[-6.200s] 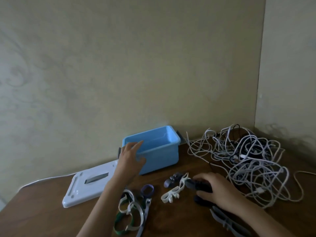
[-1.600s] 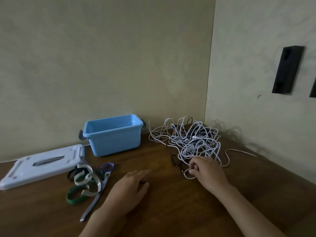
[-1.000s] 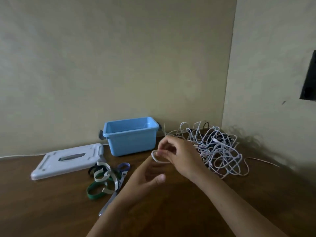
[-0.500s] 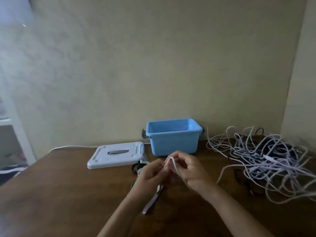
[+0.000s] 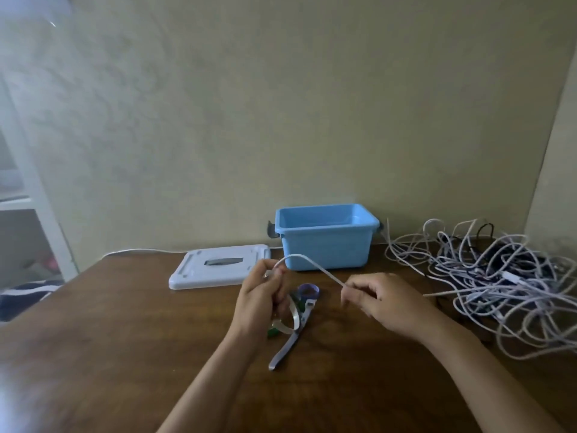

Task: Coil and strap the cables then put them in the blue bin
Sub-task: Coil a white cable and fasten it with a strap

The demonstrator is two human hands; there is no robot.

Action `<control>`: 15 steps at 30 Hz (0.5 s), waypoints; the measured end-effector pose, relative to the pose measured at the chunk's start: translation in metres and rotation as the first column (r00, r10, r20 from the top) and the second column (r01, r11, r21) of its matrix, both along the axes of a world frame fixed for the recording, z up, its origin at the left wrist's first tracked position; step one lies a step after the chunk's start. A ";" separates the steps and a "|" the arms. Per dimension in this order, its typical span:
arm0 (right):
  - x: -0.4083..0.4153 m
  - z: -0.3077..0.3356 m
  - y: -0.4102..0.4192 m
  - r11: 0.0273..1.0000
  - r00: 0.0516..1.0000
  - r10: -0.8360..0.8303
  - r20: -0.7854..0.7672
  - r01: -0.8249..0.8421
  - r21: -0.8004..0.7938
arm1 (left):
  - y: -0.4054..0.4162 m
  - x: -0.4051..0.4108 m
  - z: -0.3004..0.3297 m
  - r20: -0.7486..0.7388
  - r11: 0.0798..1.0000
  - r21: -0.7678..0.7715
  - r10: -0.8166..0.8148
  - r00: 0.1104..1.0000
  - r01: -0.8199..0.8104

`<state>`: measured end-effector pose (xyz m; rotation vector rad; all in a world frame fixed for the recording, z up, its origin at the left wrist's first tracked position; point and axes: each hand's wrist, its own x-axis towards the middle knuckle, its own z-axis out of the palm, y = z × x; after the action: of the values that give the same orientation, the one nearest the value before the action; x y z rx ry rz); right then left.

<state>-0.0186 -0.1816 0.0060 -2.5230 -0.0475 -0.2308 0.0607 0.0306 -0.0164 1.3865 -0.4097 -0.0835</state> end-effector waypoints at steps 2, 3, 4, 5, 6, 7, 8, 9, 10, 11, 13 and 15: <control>0.001 -0.002 0.006 0.999 0.992 -0.041 0.118 0.036 0.039 | -0.003 -0.005 0.001 0.012 0.997 0.073 -0.035 0.999 0.034; 0.002 -0.004 0.011 0.997 0.985 -0.051 0.166 0.040 0.066 | -0.007 -0.010 -0.001 0.037 0.989 0.137 -0.065 0.997 0.059; 0.002 -0.007 0.017 0.997 0.981 -0.032 0.193 0.018 0.074 | -0.013 -0.016 -0.004 0.061 0.977 0.193 -0.108 0.992 0.095; 0.003 -0.012 0.022 0.998 0.980 0.002 0.200 -0.015 0.060 | -0.019 -0.019 -0.008 0.093 0.959 0.254 -0.153 0.984 0.125; 0.004 -0.019 0.028 0.998 0.979 0.042 0.201 -0.050 0.039 | -0.023 -0.023 -0.012 0.131 0.936 0.326 -0.183 0.974 0.132; 0.006 -0.024 0.034 0.997 0.977 0.067 0.203 -0.074 0.023 | -0.025 -0.024 -0.016 0.178 0.911 0.398 -0.194 0.965 0.110; 0.006 -0.029 0.036 0.997 0.976 0.076 0.203 -0.081 0.016 | -0.029 -0.027 -0.019 0.212 0.894 0.439 -0.198 0.957 0.087; 0.006 -0.031 0.037 0.996 0.976 0.077 0.203 -0.084 0.023 | -0.031 -0.030 -0.019 0.226 0.895 0.440 -0.188 0.956 0.072; 0.007 -0.032 0.038 0.995 0.976 0.084 0.199 -0.093 0.038 | -0.031 -0.032 -0.018 0.211 0.909 0.411 -0.166 0.963 0.067; 0.008 -0.031 0.038 0.994 0.978 0.089 0.188 -0.098 0.038 | -0.031 -0.031 -0.018 0.195 0.926 0.373 -0.140 0.971 0.058; 0.009 -0.029 0.034 0.996 0.986 0.092 0.142 -0.090 -0.023 | -0.029 -0.024 -0.019 0.223 0.945 0.325 -0.041 0.974 -0.035; 0.007 -0.025 0.031 0.991 0.993 0.092 0.069 -0.085 -0.100 | -0.025 -0.018 -0.016 0.260 0.952 0.283 0.041 0.965 -0.117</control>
<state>-0.0112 -0.1502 -0.0187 -2.6003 -0.2047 -0.2921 0.0432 0.0055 -0.0326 1.7173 -0.5686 0.1033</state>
